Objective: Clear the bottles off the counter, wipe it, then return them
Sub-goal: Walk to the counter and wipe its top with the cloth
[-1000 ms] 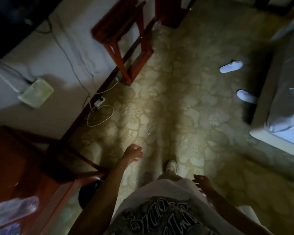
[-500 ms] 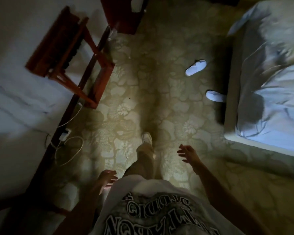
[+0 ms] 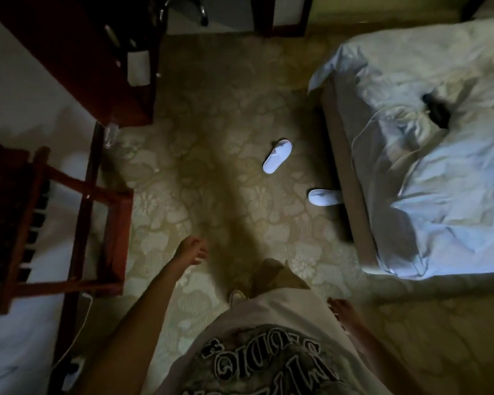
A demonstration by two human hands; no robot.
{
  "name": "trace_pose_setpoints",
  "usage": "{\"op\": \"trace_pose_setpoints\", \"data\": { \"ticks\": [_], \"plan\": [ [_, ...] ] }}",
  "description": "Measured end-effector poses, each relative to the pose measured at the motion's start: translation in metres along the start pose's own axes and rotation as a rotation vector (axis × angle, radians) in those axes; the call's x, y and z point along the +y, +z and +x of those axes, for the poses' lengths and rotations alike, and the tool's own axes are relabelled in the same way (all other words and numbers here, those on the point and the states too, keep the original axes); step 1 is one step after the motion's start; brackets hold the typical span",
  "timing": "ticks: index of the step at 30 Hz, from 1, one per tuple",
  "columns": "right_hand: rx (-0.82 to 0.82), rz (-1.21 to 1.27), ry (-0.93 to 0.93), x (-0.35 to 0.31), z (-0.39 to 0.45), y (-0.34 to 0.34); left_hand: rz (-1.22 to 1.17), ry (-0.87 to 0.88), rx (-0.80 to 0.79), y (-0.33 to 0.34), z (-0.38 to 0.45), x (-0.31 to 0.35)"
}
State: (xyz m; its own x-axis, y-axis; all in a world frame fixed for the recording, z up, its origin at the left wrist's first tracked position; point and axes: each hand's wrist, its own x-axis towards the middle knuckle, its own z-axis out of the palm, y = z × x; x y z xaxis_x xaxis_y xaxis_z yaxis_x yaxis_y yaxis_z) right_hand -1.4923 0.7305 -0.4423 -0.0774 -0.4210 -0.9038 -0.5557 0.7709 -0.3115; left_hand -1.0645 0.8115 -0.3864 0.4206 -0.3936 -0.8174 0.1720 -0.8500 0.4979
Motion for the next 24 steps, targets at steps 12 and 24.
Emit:
{"op": "trace_pose_setpoints", "data": {
  "ticks": [12, 24],
  "plan": [
    [-0.198, -0.184, -0.221, -0.446, 0.093, 0.082, -0.331, -0.365, 0.067, -0.07, 0.133, 0.149],
    [-0.197, -0.232, -0.315, -0.794, 0.184, 0.148, -0.394, -0.419, 0.047, -0.158, 0.328, 0.354]
  ]
}}
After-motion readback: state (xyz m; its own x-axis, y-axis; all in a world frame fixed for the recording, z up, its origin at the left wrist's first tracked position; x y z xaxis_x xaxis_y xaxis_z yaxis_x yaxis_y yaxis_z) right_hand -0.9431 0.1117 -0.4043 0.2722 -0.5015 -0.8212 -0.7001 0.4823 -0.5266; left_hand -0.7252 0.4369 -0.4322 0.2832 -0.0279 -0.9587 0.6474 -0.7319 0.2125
